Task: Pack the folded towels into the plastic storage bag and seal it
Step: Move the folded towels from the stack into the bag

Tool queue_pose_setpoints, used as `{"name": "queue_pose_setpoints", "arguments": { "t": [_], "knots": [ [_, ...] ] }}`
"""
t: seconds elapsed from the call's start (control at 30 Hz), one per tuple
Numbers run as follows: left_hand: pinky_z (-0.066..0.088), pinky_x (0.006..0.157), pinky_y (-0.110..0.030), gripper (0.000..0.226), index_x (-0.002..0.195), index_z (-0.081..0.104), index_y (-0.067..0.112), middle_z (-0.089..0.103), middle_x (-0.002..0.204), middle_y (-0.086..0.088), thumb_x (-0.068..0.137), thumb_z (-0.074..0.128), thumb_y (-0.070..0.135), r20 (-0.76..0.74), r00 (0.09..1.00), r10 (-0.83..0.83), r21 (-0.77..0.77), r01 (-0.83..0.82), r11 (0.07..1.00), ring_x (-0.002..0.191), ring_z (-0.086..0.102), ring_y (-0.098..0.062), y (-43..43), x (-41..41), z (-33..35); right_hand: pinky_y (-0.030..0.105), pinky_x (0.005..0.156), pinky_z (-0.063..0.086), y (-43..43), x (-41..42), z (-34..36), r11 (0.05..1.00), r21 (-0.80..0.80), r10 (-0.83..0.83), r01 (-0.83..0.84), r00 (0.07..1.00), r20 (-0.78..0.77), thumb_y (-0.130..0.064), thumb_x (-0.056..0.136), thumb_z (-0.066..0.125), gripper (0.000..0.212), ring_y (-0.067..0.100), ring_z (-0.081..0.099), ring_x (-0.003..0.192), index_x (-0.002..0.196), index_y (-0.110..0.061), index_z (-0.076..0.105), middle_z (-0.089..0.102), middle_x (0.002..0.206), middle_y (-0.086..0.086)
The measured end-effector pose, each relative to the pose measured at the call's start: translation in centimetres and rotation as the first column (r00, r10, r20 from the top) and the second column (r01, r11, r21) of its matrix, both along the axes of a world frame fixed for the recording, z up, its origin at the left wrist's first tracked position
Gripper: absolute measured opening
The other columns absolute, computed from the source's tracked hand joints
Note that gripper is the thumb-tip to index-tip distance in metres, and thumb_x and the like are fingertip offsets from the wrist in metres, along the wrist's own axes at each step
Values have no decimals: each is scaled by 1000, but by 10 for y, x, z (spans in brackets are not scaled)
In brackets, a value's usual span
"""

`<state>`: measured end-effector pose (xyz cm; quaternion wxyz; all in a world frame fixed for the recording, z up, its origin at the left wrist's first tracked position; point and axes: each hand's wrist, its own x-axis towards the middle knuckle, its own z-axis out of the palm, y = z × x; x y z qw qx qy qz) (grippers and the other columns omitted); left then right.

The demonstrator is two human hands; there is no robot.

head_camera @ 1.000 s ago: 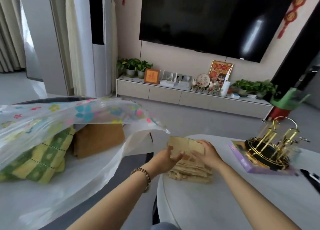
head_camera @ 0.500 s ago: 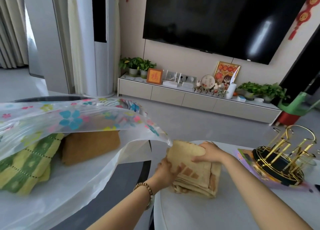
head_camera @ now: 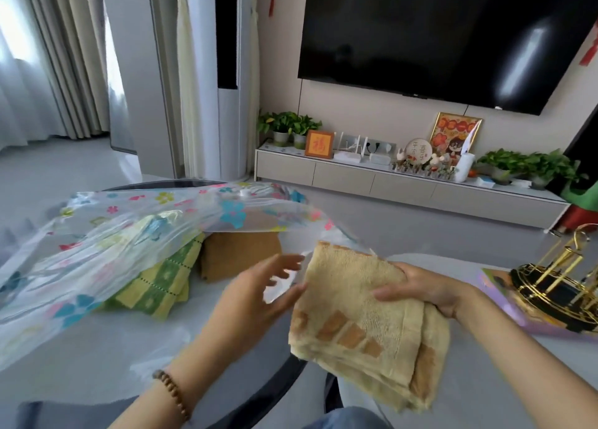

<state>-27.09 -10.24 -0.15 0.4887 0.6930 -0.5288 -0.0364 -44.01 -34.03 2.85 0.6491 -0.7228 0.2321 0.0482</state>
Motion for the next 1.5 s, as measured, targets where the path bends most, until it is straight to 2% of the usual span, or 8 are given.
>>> {"name": "queue_pose_setpoints", "arguments": {
  "t": [0.23, 0.43, 0.73, 0.87, 1.0, 1.1, 1.33, 1.5],
  "knots": [
    [32, 109, -48, 83, 143, 35, 21, 43, 146, -9, 73, 69, 49, 548, 753, 364, 121, -502, 856, 133, 38, -31, 89, 89, 10, 41, 96, 51, 89, 95, -43, 973, 183, 142, -138, 990, -8, -14, 83, 68, 32, 30, 64, 106, 114, -11, 64, 69, 115, 13],
    [51, 76, -32, 49, 125, 58, 28, 71, 111, 0, 80, 64, 47, 317, 847, 428, 225, -505, 833, 92, 67, -19, 111, 134, 7, 34, 85, 57, 128, 168, -54, 942, 323, 95, -95, 995, 15, -26, 86, 63, 33, 23, 70, 96, 114, -9, 62, 73, 106, 10],
    [44, 40, -22, 10, 88, 65, 32, 73, 79, 2, 80, 70, 35, 4, 930, 367, 41, -367, 929, 37, 48, -11, 104, 162, 31, 37, 95, 52, 175, 255, -60, 934, 355, -100, 32, 979, 177, -28, 86, 66, 47, 28, 61, 115, 127, -6, 56, 64, 124, 15],
    [50, 44, -37, 10, 88, 63, 31, 74, 76, -1, 80, 70, 32, -87, 948, 307, -18, -310, 951, 57, 61, -32, 103, 164, 36, 36, 113, 33, 190, 263, -83, 922, -259, -187, 288, 917, 352, -33, 82, 72, 89, 20, 32, 139, 151, -19, 17, 26, 153, 5],
    [50, 39, -36, 13, 93, 66, 24, 75, 73, 2, 81, 70, 30, -117, 956, 269, -23, -273, 962, 46, 56, -15, 104, 170, 36, 50, 119, 2, 194, 251, -128, 435, -898, 433, 63, 860, 269, -55, 91, 45, 61, 16, -4, 147, 143, -50, 14, 3, 158, -10],
    [44, 33, -21, 16, 94, 68, 19, 75, 72, 6, 81, 69, 28, -160, 961, 227, -22, -234, 972, 40, 55, -2, 104, 172, 35, 52, 113, -22, 195, 258, -150, 172, -965, 613, -199, 788, -54, -63, 91, 32, 51, 22, -27, 144, 140, -51, 32, -7, 160, -15],
    [36, 38, -7, 17, 94, 71, 7, 73, 68, -4, 81, 70, 17, -278, 954, 114, -66, -137, 988, 36, 47, 6, 103, 169, 36, 51, 110, -20, 180, 310, -149, 197, -924, 531, -327, 828, -179, -60, 92, 37, 46, 26, -23, 144, 137, -50, 40, -5, 160, -15],
    [50, 48, -43, 19, 95, 73, 12, 76, 71, 3, 80, 72, 24, -283, 949, 140, -44, -159, 986, 49, 57, -30, 103, 172, 35, 54, 114, -10, 185, 339, -142, 200, -912, 464, -357, 855, -233, -61, 92, 35, 46, 32, -1, 145, 136, -50, 39, 17, 157, -3]
  ]
}}
